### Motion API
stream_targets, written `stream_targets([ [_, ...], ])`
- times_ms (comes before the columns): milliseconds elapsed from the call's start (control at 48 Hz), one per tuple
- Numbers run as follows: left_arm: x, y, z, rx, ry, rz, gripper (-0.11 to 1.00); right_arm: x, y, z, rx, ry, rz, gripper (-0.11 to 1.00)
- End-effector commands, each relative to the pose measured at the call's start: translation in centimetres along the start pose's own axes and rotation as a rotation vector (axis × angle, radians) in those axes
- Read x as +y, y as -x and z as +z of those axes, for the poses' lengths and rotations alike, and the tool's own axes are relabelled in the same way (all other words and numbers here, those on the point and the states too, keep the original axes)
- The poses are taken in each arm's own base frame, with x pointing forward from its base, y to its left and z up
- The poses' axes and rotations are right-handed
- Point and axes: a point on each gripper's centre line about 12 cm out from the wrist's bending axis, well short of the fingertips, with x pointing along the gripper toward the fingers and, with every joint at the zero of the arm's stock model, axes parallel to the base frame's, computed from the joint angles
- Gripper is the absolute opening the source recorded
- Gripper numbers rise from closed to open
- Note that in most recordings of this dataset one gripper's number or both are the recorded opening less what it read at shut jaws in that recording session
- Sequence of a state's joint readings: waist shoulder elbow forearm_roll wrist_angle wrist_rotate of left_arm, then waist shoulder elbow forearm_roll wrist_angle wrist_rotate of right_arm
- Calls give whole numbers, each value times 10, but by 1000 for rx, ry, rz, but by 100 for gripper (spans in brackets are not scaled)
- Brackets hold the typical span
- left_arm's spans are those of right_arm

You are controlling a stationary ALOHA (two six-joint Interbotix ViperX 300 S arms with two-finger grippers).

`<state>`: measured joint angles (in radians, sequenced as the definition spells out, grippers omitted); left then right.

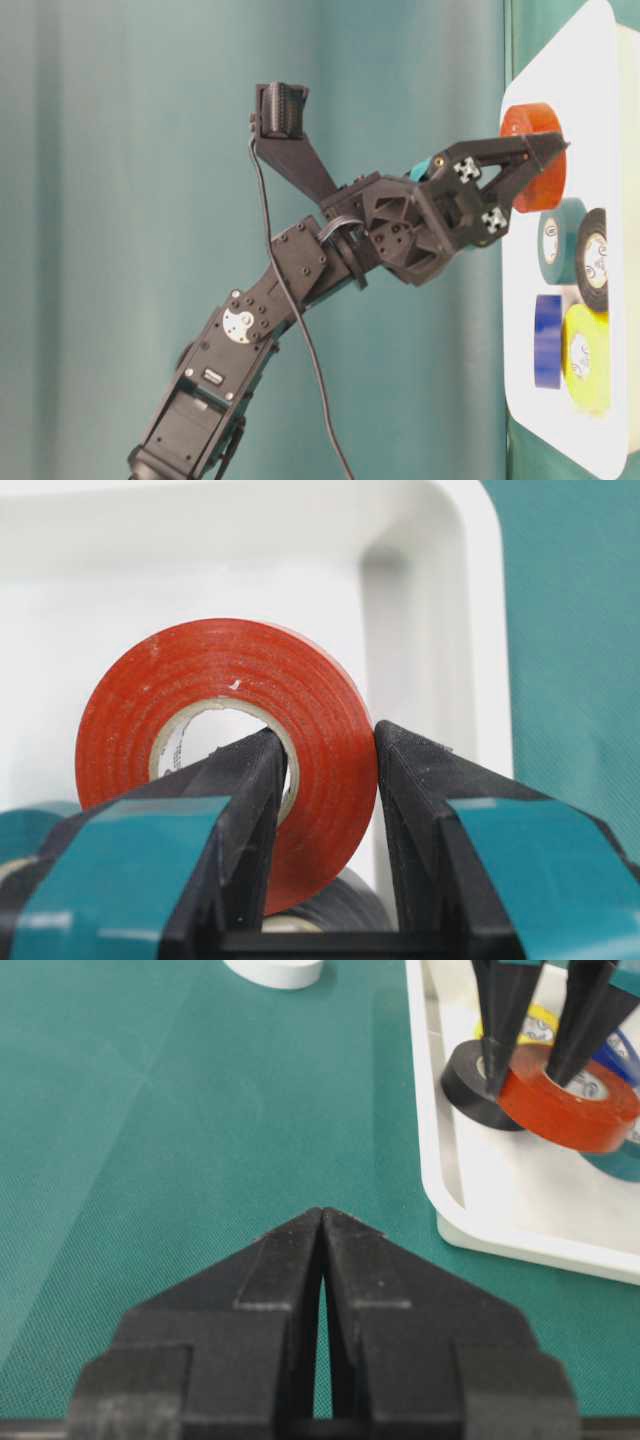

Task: Put the tape into the white case with the left arm.
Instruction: 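Lift and carry the red roll with the left gripper into the tray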

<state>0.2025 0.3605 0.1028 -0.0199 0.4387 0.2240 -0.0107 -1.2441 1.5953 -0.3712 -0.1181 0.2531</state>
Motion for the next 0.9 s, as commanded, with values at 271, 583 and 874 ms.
stream_targets([
  [271, 5, 9, 15, -49, -56, 15, 26, 0, 0, -2, 4, 5, 2, -9],
  [583, -6, 9, 17, -55, -76, 1, 27, 0, 0, -1, 2, 5, 2, -9],
  [874, -8, 19, 27, -102, -81, 8, 81, 0, 0, -1, 2, 5, 2, -9],
])
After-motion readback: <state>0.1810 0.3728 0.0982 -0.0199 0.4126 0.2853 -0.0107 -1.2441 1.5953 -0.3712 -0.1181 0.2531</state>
